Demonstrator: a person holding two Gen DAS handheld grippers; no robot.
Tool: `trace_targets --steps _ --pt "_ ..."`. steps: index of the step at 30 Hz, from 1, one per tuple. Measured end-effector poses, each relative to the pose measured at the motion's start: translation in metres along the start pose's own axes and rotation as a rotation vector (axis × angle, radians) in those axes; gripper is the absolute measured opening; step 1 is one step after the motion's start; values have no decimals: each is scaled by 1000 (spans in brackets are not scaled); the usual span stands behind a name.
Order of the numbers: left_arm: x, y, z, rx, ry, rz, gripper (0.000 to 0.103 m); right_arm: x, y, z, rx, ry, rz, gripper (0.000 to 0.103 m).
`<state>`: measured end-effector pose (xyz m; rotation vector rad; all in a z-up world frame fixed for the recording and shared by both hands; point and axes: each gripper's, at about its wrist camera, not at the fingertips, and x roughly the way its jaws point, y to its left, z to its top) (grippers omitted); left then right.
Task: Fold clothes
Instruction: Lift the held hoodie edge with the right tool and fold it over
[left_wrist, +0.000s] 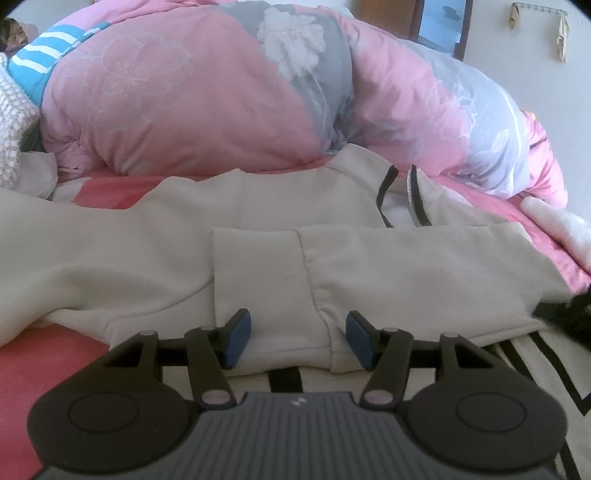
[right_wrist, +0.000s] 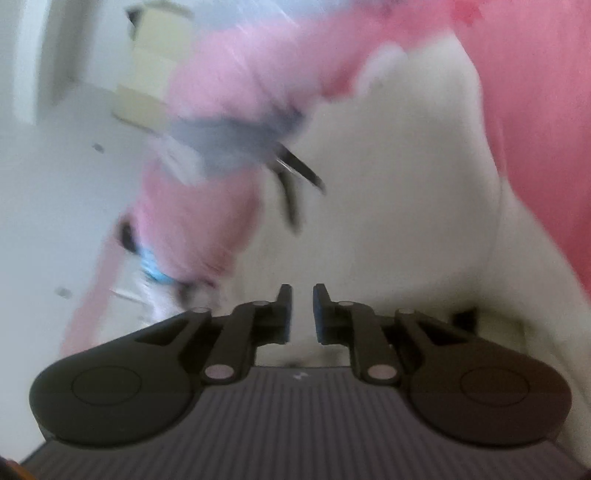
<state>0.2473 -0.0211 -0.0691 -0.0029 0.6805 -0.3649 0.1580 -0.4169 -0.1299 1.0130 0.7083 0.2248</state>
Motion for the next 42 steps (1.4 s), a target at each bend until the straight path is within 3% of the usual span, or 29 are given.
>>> trace_targets --steps 1,4,8,11,14,15,20,23,27,30,35,39,42 --pt "-1 -2 1 6 0 14 59 7 0 -2 -14 1 2 0" --pt "-8 -11 5 31 -21 69 67 5 3 -1 -42 -21 16 0" --pt "-21 -33 14 75 -94 73 68 9 4 -3 -94 -29 7 0" --pt "-7 -50 15 135 -46 68 69 5 1 -5 -101 -32 11 0" --pt "21 -61 0 209 74 108 78 10 0 -5 -113 -33 10 0" --pt "22 -61 -4 212 54 115 82 11 -1 -4 -116 -33 11 0" --pt "17 -51 12 139 119 149 85 10 -2 -4 -133 -30 23 0" --pt "-4 -37 22 34 128 197 85 8 -4 -3 -115 -30 56 1" --pt "-56 -19 21 -79 94 211 89 3 -12 2 -27 -40 163 15" --pt "-94 -12 5 -90 78 242 91 0 -16 3 20 -48 226 21" --pt "-143 -11 -40 -129 40 236 92 -9 -10 -6 2 -48 262 23" --pt "-168 -21 -76 -87 -20 210 92 -30 0 -22 -61 -54 315 24" --pt "-172 -25 -99 -80 -11 199 92 -48 8 -38 -123 -57 344 24"
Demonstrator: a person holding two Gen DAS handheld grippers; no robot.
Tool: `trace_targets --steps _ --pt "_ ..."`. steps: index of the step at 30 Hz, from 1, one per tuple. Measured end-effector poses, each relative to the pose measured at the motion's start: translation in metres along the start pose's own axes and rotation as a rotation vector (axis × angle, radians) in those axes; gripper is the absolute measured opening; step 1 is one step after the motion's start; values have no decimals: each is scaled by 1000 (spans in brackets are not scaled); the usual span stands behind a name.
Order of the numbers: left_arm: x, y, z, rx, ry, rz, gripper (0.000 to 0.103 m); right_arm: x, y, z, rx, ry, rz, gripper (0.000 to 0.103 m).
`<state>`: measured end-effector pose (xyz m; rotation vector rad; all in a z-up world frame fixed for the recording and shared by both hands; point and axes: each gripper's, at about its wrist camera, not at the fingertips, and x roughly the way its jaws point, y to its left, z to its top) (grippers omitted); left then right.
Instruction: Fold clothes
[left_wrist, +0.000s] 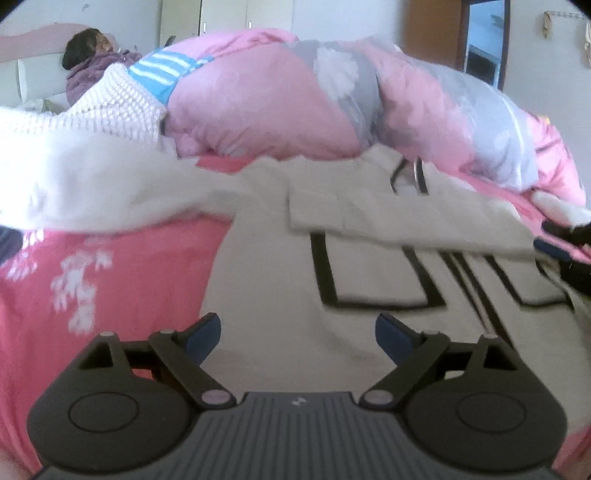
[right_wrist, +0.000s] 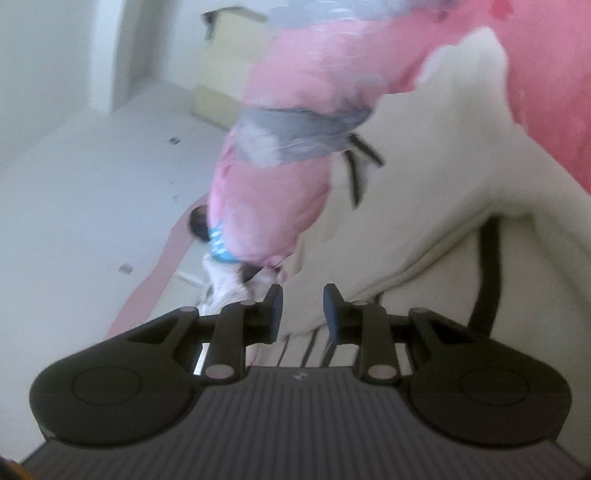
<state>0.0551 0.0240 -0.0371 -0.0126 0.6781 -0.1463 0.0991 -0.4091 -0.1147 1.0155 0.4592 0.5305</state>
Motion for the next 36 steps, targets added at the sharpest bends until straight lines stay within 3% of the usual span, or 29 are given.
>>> trace_targets --steps 5,11,16,22,27,36 --pt "-4 7 -26 -38 21 -25 92 -22 27 -38 -122 21 -54 25" --pt "-16 10 -34 -63 17 -39 92 -20 39 -70 -107 24 -25 26" --pt "-33 14 -24 -76 -48 -22 92 -12 50 -90 -111 25 1 26" --pt "-50 33 -9 -128 -119 47 92 -5 56 -93 -160 40 -28 26" --pt "-34 28 0 -120 -92 55 92 1 59 -96 -198 52 -54 26" --pt "15 -5 28 -91 -42 -10 92 10 65 -100 -267 73 -102 26"
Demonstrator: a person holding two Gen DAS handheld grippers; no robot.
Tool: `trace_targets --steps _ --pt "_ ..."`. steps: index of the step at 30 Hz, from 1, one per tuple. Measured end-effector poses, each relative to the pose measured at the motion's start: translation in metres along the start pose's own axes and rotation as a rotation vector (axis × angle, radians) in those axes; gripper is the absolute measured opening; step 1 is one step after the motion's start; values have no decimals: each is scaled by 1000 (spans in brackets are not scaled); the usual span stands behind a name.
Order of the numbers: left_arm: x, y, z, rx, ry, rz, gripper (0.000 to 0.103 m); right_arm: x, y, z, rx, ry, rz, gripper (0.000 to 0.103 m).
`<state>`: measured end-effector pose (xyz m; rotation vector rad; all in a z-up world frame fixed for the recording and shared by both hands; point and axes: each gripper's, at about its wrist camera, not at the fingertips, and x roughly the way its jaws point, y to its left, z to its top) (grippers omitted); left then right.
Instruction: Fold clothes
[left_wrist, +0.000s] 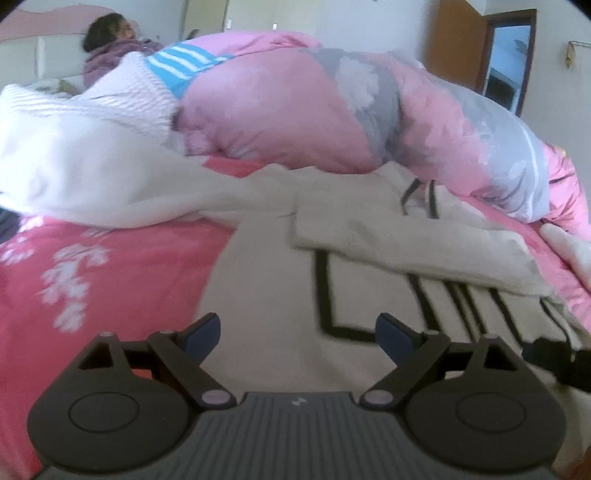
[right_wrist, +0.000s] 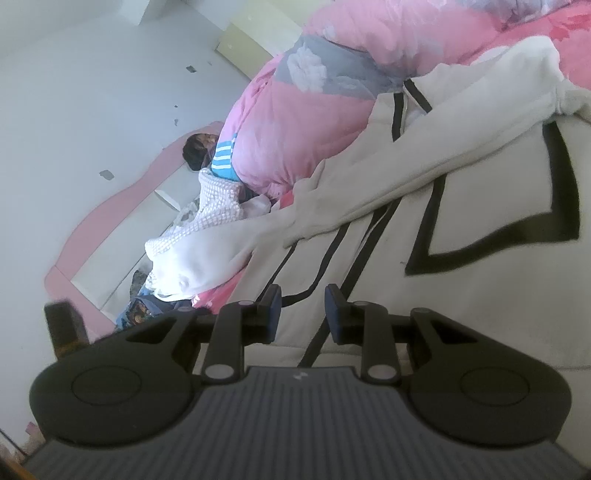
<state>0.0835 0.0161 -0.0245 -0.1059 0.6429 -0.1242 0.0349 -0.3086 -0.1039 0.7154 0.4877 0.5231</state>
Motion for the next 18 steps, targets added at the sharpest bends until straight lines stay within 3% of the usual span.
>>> trace_targets --steps 3,7,11,15,18 --pt "13 -17 6 51 2 -14 95 1 1 0 -2 -3 -3 26" --pt "34 -34 6 128 44 28 99 -2 -1 1 22 -24 8 27" --pt "54 -39 0 167 113 63 100 -7 2 2 -1 -70 -62 30" --pt "59 -33 -7 156 140 33 103 -15 9 5 -47 -151 -149 48" --pt "59 -28 -8 170 147 7 103 -12 20 6 -133 -179 -265 60"
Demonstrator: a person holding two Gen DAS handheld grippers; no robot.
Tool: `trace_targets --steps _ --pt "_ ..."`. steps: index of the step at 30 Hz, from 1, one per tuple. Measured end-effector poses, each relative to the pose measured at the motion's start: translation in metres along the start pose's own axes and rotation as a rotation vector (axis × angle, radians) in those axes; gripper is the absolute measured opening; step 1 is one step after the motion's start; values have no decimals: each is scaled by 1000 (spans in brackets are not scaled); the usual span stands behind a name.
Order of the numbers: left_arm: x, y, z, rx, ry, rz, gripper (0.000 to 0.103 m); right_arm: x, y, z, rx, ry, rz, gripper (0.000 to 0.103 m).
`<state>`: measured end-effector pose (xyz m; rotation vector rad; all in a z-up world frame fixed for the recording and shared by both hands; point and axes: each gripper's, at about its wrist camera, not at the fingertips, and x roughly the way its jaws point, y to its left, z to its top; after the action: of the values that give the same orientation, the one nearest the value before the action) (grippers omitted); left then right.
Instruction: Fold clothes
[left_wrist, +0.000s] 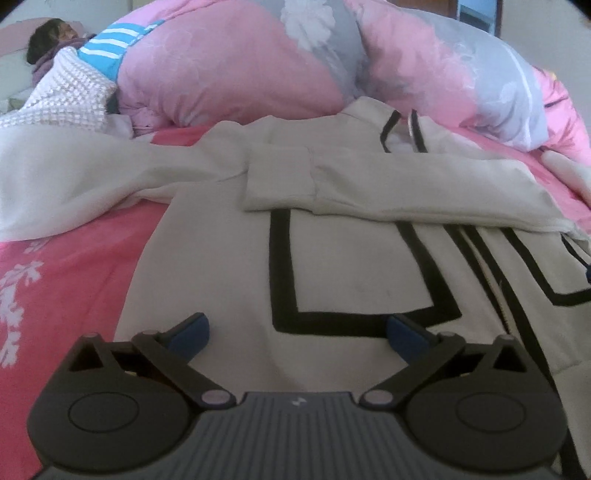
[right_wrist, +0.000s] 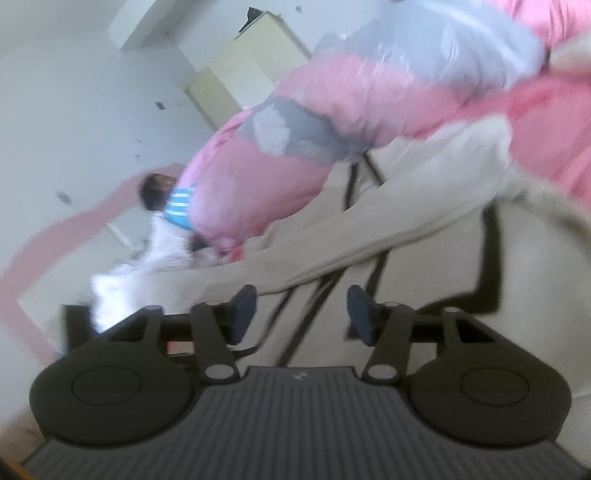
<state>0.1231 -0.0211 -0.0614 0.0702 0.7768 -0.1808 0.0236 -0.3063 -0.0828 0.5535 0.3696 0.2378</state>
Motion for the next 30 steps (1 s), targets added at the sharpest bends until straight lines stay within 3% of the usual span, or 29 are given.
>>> trace_targets --steps 2,4,9,11,13,16,30 --pt "0 0 0 21 7 -12 103 4 8 1 -56 2 -69 66" --pt "0 1 1 39 16 -22 103 9 16 1 -108 15 -149 79" --pt "1 5 3 40 39 -52 103 25 33 -5 -221 74 -341 89" --pt "0 5 3 39 38 -55 103 34 37 -8 -238 103 -383 90" --pt "0 4 2 47 35 -48 103 43 43 -9 -274 129 -419 99" --pt "0 3 2 50 33 -43 103 55 53 -11 -338 171 -481 102" --pt "4 5 8 59 74 -73 103 73 58 -12 -326 275 -593 102"
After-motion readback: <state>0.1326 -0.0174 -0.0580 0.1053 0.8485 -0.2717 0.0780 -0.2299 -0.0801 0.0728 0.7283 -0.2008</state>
